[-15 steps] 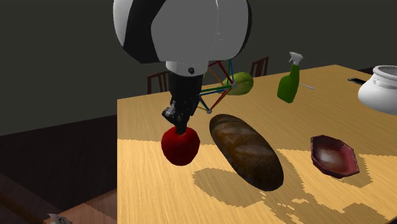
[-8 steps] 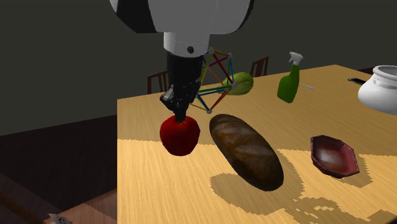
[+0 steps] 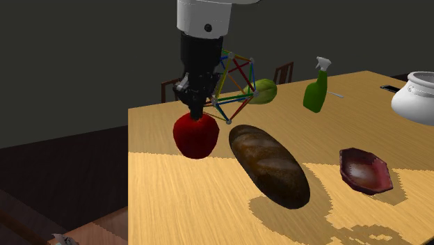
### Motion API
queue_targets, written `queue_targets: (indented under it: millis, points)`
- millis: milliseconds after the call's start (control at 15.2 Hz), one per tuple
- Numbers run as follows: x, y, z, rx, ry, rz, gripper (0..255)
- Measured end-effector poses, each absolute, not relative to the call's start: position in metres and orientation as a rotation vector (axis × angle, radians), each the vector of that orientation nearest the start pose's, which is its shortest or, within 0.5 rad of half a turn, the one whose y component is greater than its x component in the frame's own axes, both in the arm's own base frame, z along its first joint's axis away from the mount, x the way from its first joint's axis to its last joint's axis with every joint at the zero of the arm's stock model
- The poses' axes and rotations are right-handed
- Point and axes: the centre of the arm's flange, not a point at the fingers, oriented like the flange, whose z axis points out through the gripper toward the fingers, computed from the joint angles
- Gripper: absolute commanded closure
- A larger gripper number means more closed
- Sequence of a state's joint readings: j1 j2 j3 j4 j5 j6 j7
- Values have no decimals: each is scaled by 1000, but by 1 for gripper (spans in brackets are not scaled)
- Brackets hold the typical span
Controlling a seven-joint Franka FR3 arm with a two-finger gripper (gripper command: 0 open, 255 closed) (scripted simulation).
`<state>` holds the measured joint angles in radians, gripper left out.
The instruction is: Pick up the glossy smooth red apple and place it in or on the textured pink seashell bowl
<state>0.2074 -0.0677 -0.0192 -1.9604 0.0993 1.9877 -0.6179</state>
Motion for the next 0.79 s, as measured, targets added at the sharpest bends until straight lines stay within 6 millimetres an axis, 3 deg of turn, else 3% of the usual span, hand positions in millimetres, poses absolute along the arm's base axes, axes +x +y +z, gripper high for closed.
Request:
queue_targets:
  millis: [264,792]
  points:
    - [532,70,519,-2842,-1150,-172,255]
    - [516,-32,538,-2842,-1149,-173,255]
